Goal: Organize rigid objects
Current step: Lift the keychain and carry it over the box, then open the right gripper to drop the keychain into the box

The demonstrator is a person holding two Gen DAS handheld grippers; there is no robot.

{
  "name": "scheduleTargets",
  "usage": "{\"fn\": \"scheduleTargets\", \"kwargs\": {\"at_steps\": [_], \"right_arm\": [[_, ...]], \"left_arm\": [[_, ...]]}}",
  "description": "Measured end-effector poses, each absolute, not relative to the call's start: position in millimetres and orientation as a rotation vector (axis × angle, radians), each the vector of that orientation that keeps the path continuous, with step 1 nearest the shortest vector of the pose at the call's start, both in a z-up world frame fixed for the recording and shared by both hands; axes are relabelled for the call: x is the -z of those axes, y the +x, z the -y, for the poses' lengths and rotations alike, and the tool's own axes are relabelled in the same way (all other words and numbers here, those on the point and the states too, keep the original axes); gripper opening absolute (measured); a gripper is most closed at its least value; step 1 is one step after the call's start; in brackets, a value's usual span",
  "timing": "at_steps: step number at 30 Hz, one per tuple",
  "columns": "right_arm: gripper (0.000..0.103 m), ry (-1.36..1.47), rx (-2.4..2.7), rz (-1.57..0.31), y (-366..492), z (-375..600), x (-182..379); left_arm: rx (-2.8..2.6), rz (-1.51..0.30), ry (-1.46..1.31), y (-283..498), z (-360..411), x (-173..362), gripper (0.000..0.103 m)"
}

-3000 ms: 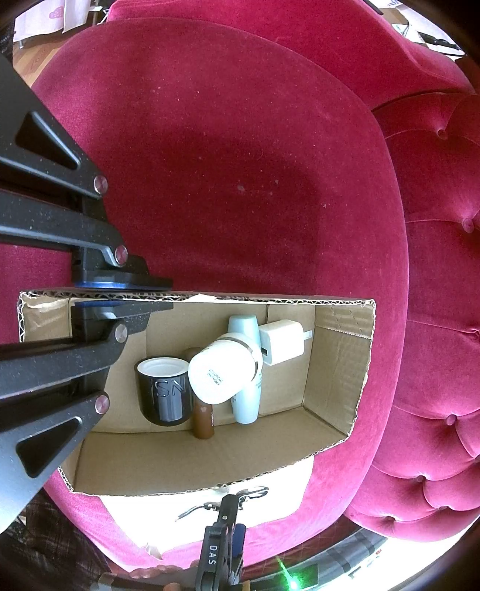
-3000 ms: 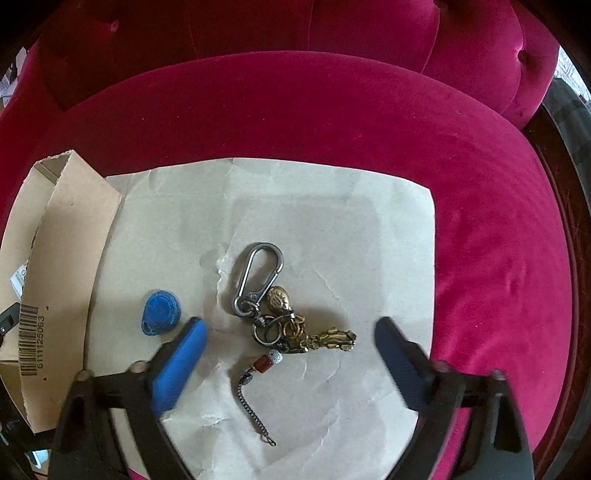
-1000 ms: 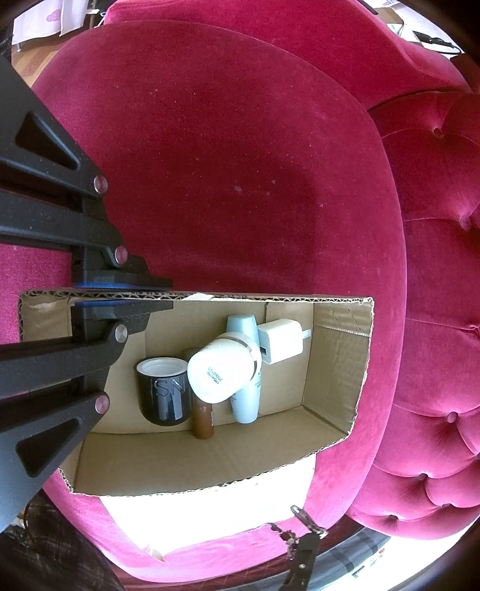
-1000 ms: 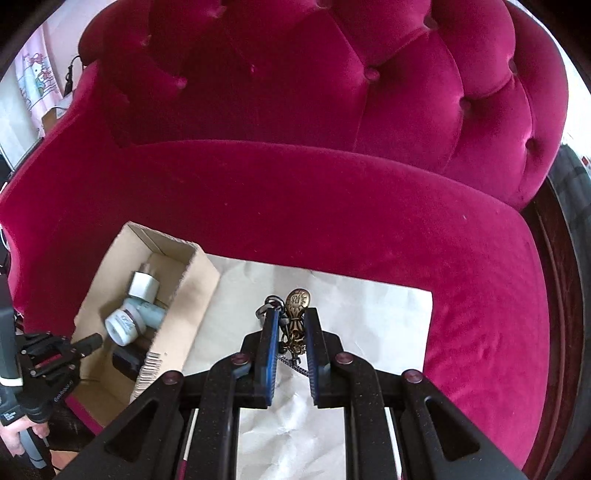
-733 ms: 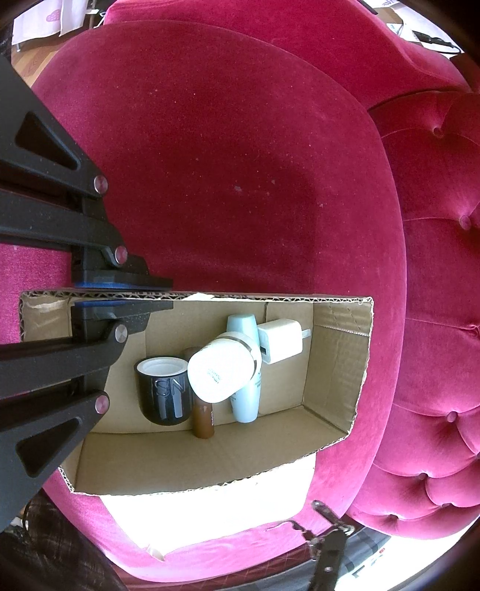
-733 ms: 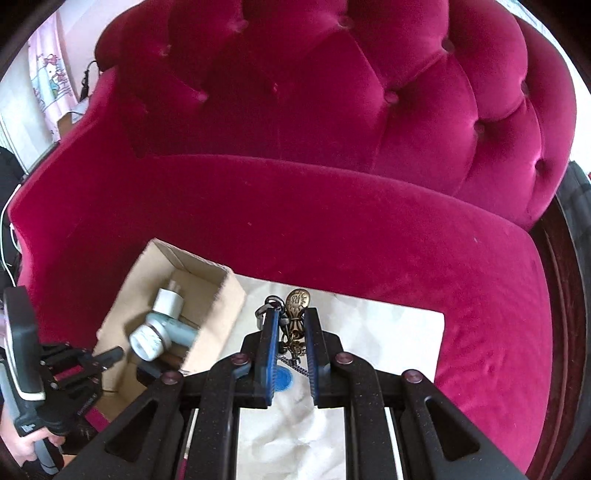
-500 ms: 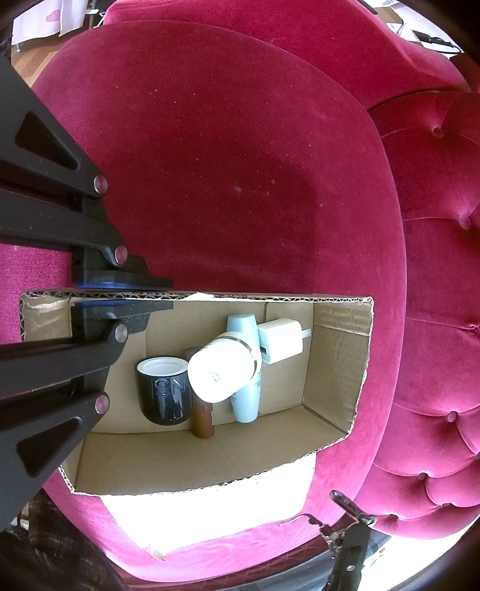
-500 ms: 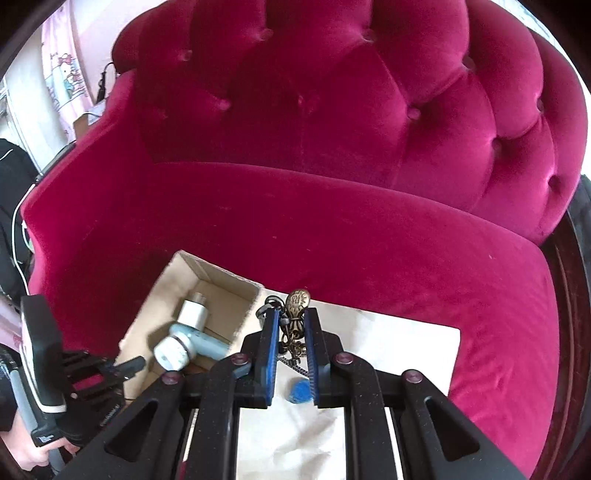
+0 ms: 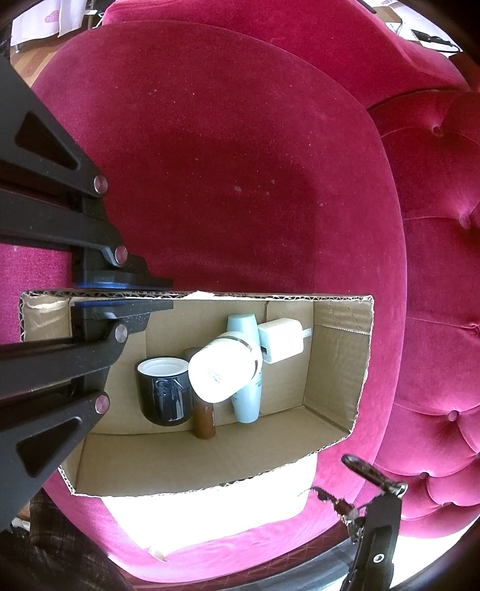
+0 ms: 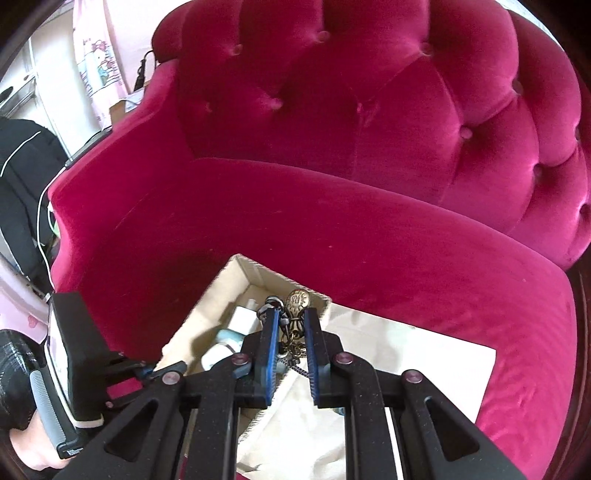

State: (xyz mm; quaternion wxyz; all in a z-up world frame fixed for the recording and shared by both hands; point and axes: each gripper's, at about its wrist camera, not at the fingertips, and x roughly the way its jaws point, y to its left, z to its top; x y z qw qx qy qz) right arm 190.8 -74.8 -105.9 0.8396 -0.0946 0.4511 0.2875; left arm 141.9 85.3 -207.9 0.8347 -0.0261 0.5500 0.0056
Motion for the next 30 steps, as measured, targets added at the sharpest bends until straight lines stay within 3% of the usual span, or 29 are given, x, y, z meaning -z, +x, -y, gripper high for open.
{"fn": "scheduleTargets", "kwargs": {"at_steps": [30], "right_arm": [[0.013,-0.286,-0.695,-1.038,189,23,160]], "left_arm": [[-0.012,-1.165,-0.059,142,-85,208,0.003]]}}
